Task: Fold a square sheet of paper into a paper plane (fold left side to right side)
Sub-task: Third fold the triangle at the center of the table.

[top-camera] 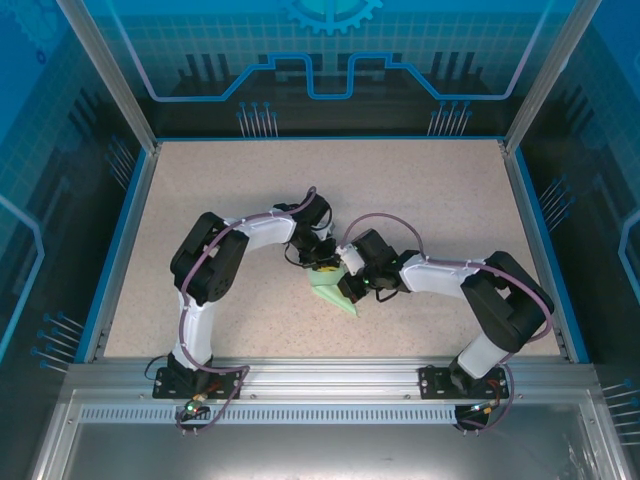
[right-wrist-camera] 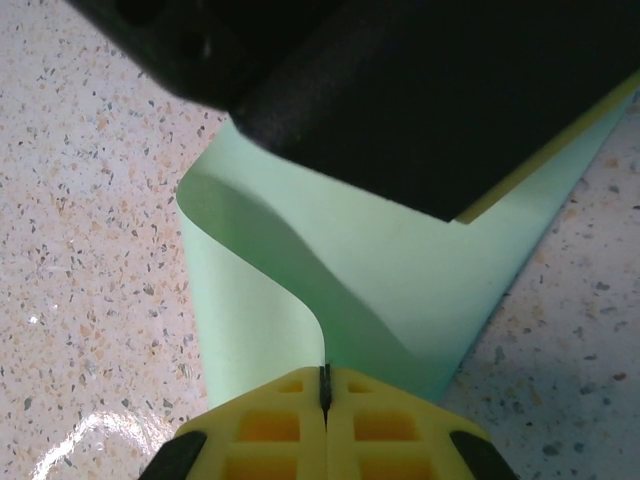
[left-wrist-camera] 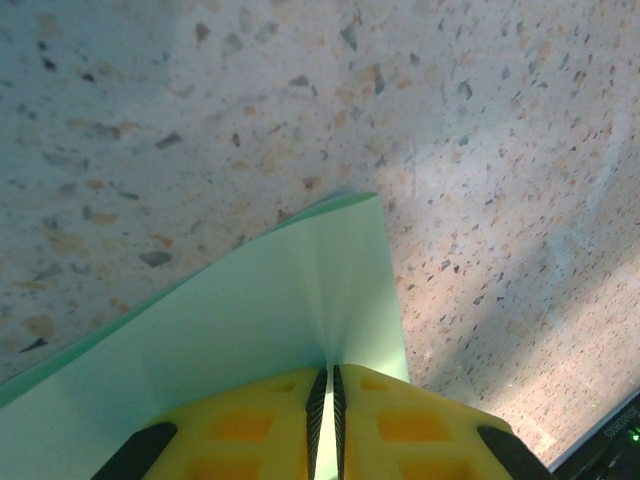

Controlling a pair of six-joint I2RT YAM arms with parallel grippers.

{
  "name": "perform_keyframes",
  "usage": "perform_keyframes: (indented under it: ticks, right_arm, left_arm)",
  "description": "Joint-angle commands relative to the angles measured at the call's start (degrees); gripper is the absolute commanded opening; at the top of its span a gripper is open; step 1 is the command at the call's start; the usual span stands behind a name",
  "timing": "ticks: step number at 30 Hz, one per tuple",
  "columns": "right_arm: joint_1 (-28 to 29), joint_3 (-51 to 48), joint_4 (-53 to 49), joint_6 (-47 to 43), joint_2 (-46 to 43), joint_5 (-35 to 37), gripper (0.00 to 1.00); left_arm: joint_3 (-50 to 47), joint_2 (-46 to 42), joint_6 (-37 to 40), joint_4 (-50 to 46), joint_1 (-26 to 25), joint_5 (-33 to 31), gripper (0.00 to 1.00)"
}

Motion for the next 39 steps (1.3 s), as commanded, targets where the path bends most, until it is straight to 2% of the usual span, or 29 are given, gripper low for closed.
perform_keyframes:
  ticks: [1, 15, 39]
  right_arm:
    - [-0.8, -0.7, 0.9, -0.1, -1.0, -1.5, 0.00]
    - [-1.0, -0.8, -0.6, -0.7, -3.2, -0.6, 0.00]
    - [-1.0, -0.1, 0.7, -0.5, 1.7, -2.3, 0.00]
  left_arm:
    - [-0.6, 3.7, 1.5, -2.2, -1.5, -1.5, 0.15]
    - [-0.6, 3.6, 1.5, -2.5, -1.5, -1.8, 0.16]
    - [-0.6, 3.7, 1.5, -2.4, -1.5, -1.7, 0.16]
